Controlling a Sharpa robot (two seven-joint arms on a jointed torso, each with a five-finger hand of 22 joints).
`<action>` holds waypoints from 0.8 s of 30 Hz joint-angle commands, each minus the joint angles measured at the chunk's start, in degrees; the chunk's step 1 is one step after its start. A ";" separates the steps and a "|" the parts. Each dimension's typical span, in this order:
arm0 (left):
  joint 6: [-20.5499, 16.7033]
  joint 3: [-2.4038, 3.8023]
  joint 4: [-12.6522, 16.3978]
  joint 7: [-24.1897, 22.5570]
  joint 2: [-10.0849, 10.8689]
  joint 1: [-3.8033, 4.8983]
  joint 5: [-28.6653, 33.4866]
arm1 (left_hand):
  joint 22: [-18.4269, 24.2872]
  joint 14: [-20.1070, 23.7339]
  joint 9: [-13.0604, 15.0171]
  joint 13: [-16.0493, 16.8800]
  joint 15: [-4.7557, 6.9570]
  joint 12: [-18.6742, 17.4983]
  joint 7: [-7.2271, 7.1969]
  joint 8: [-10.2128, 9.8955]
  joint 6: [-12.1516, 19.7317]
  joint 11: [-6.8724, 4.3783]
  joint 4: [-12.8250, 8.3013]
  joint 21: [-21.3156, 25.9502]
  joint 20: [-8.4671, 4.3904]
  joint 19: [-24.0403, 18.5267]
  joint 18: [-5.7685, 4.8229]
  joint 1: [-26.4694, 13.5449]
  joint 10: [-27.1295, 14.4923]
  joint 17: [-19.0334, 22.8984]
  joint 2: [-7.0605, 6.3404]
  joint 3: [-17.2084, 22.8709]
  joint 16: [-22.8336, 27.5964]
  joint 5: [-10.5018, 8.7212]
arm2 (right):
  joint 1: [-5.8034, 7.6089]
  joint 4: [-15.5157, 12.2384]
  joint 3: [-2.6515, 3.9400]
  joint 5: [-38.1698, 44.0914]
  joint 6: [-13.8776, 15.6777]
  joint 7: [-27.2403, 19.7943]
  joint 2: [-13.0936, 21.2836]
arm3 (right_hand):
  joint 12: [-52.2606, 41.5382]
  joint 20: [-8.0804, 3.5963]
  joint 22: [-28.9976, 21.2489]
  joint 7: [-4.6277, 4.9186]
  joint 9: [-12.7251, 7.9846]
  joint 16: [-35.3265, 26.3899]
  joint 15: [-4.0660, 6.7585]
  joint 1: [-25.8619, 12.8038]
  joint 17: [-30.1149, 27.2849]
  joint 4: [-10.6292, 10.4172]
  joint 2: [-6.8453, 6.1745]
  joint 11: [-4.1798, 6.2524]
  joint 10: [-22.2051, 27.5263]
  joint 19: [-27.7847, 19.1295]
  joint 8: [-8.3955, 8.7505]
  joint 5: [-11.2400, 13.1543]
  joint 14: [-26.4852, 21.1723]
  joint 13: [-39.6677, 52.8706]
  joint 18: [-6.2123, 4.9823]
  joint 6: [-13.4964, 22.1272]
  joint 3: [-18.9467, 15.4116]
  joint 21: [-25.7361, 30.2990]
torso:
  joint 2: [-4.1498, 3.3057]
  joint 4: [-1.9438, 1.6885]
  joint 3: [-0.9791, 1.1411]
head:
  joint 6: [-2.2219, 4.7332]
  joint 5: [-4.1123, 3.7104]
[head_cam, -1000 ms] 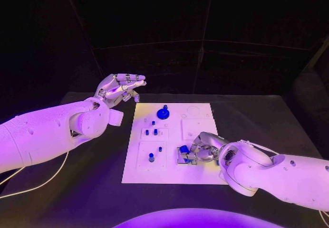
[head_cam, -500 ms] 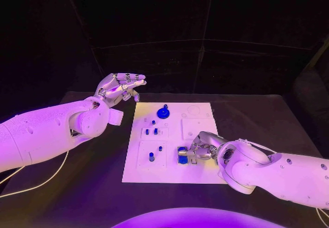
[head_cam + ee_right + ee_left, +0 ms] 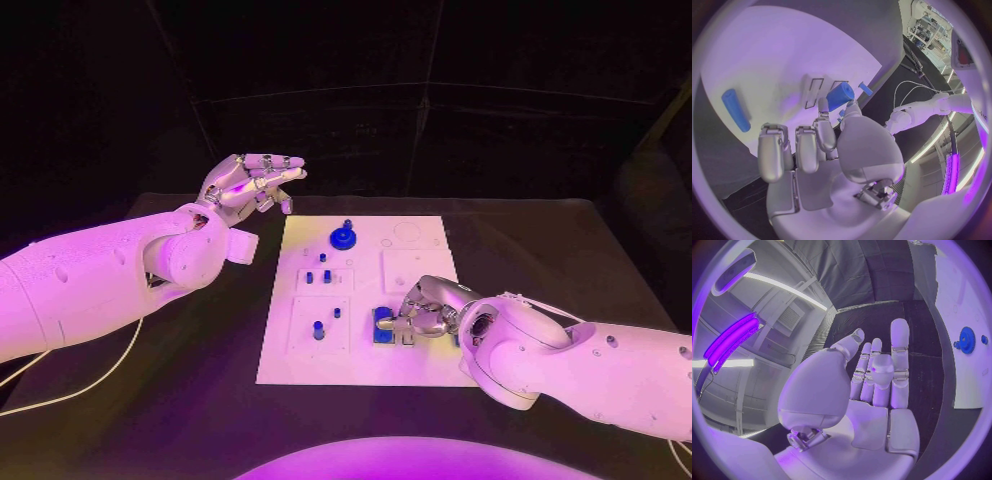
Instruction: Assemble the parts on the task board
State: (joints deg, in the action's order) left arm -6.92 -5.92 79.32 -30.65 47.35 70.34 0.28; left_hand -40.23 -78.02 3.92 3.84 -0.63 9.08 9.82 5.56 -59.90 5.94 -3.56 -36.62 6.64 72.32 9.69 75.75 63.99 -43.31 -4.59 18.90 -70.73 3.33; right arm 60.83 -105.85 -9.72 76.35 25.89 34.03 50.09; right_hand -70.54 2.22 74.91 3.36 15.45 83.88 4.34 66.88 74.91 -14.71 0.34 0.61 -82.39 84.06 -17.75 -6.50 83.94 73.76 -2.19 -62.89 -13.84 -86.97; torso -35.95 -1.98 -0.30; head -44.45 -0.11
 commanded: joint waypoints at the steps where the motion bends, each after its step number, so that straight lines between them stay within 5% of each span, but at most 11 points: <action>1: 0.68 0.04 0.03 -0.20 -0.02 0.08 0.24 | 0.06 0.43 -0.09 -0.10 -0.13 0.28 0.15 0.22 -0.34 -0.08 0.01 0.31 -0.23 0.07 0.80 -0.22 0.28 0.08 0.29 -0.28 0.19 0.06 | 0.07 -0.88 0.03 0.65 0.50 -1.86 0.39 | 0.04 0.09 10.66 0.21 0.30 -0.26 -0.06 1.82 0.61 0.83 -0.01 0.09 0.17 2.19 0.23 -0.52 3.49 0.19 0.82 0.12 0.01 0.35 | 0.01 0.03 0.01 | -0.02 0.04; 7: 0.78 0.04 -0.13 -0.20 -0.25 0.07 0.24 | 0.06 0.43 -0.09 -0.10 -0.13 0.28 0.15 0.22 -0.34 -0.08 0.01 0.31 -0.23 0.07 0.80 -0.22 0.28 0.08 0.29 -0.28 0.19 0.06 | 0.07 -0.97 0.03 0.76 0.31 -2.08 0.57 | 0.32 0.03 10.77 0.19 0.85 -0.24 -0.01 6.06 0.77 3.31 0.26 0.14 0.16 2.27 0.39 -2.63 3.52 0.22 0.85 -0.02 0.58 0.29 | 0.02 -0.12 0.00 | -0.03 -0.12; 24: 0.68 0.03 -0.22 -0.18 -0.16 0.07 0.24 | 0.06 0.43 -0.09 -0.10 -0.13 0.28 0.15 0.22 -0.34 -0.08 0.01 0.31 -0.23 0.07 0.80 -0.22 0.28 0.08 0.29 -0.28 0.19 0.06 | 0.08 0.46 0.03 2.57 1.03 -1.22 -0.17 | 0.33 -0.01 11.00 0.11 1.36 -0.11 0.05 8.04 1.14 4.50 1.92 0.23 -0.02 2.46 0.57 -4.26 3.59 0.44 0.91 -0.31 1.00 0.13 | -0.04 0.02 -0.06 | 0.20 -0.08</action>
State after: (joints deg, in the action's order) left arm -6.81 -5.93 79.06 -30.60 47.16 70.33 0.29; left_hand -40.24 -78.01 3.92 3.80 -0.63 9.08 9.82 5.56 -59.90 5.94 -3.56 -36.62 6.64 72.32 9.70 75.75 63.99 -43.31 -4.59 18.90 -70.73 3.33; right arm 60.90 -105.70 -9.62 77.95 26.31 32.69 49.95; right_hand -70.29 2.22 74.91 3.36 16.75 83.88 4.29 74.23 74.91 -10.61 2.00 0.42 -82.21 84.05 -17.53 -10.40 83.93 74.30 -2.20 -62.89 -12.89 -86.97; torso -35.97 -2.02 -0.37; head -44.32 -0.24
